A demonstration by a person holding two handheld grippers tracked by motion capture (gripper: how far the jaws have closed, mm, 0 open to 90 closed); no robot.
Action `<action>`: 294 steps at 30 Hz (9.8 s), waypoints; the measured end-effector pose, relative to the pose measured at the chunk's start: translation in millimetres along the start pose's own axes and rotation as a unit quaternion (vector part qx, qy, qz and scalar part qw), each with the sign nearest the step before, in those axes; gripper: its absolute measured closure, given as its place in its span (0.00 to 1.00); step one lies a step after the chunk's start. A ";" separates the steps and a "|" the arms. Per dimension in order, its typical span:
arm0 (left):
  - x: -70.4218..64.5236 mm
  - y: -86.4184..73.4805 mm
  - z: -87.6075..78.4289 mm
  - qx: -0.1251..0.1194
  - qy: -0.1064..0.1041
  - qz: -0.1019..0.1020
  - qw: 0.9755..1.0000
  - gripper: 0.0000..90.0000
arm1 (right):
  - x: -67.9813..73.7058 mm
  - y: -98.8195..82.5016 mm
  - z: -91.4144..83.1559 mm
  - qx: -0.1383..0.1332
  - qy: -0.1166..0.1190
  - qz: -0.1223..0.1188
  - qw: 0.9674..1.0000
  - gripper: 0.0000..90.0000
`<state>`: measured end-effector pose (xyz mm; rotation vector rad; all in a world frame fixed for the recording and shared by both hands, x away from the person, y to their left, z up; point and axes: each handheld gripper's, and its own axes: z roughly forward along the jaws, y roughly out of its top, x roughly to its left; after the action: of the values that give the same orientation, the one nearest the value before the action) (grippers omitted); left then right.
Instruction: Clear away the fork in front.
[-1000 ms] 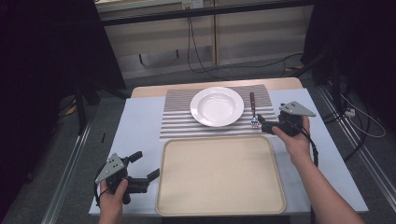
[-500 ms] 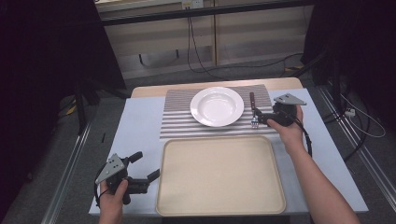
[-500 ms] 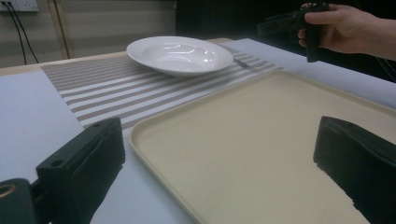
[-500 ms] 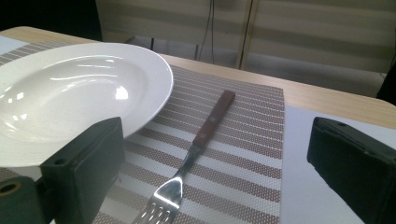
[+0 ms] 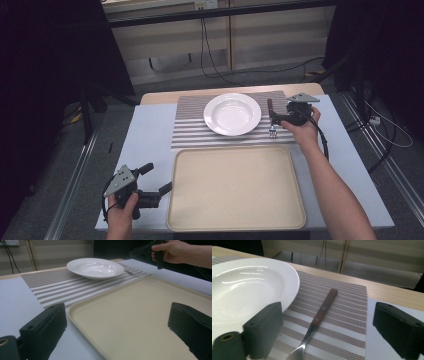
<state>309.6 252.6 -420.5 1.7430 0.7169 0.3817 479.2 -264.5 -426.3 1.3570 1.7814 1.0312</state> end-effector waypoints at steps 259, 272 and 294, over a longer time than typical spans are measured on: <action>-70.7 117.6 138.3 -0.040 -0.072 -0.033 0.996 0.88 | 169.7 -20.0 -117.9 -0.167 0.281 0.002 0.945 0.86; -47.5 116.7 107.8 -0.021 -0.106 -0.047 0.993 0.90 | 142.3 -29.9 -127.4 -0.172 0.242 -0.025 0.955 0.45; -25.4 98.0 77.6 0.031 -0.135 -0.061 0.988 0.90 | 99.1 -48.0 -135.8 -0.146 0.214 -0.022 0.966 0.20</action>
<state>362.5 162.6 -347.2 1.7562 0.6400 0.0373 316.9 -201.9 -409.3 0.9586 1.8502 1.5846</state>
